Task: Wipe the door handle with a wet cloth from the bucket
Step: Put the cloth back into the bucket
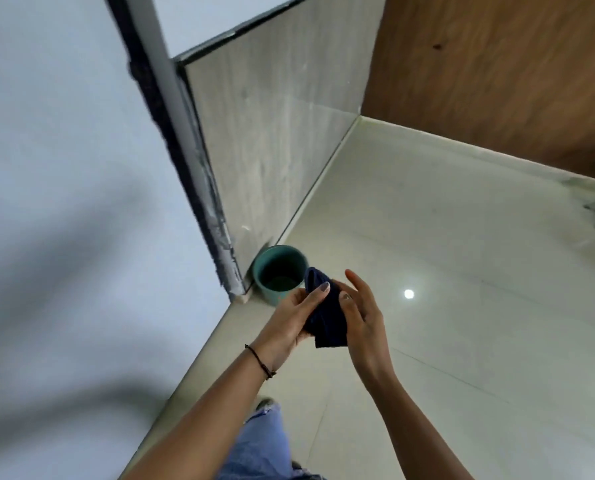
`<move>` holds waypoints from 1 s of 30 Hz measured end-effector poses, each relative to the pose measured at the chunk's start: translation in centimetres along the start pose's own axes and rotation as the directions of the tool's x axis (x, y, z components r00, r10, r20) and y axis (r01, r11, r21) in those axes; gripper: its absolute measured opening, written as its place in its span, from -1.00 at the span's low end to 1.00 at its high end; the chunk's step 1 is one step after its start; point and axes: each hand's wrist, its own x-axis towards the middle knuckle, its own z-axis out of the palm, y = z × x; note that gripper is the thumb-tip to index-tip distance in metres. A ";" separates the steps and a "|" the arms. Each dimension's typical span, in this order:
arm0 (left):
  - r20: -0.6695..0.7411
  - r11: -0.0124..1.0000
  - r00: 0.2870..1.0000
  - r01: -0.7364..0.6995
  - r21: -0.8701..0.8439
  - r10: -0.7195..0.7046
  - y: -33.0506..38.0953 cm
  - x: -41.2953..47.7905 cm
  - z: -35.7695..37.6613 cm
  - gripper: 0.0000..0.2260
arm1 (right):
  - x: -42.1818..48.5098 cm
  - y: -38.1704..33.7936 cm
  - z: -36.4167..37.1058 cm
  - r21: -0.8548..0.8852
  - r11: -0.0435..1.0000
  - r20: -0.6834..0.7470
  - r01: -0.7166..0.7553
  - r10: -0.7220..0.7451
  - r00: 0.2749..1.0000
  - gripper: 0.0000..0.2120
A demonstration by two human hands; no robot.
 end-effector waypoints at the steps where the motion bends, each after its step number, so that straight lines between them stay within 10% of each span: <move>1: 0.002 1.000 1.000 0.021 -0.013 -0.021 0.0 1.9 0.6 -0.71 | 1.3 0.4 -0.5 -0.019 1.000 -0.005 -0.002 0.002 1.000 -0.65; 4: -0.053 0.996 0.997 0.051 -0.070 -0.055 0.0 7.6 1.5 -0.48 | 5.6 1.5 -1.5 -0.083 0.996 -0.008 -0.031 0.031 1.000 -0.59; 13: -0.277 0.989 0.951 0.114 -0.090 -0.135 0.8 25.3 -2.5 -0.60 | 25.2 4.9 -2.2 -0.266 0.936 0.012 -0.231 0.242 0.970 -0.65; 18: -0.387 0.973 0.899 0.140 -0.185 -0.203 -0.2 33.0 -6.3 -0.56 | 36.8 9.1 -1.2 -0.297 0.724 0.237 -0.622 0.687 0.687 -0.63; 30: -0.645 0.922 0.658 0.287 -0.261 -0.388 -19.4 59.6 -22.8 -0.85 | 57.7 41.2 10.1 -0.718 0.636 0.240 -0.283 0.608 0.757 -0.78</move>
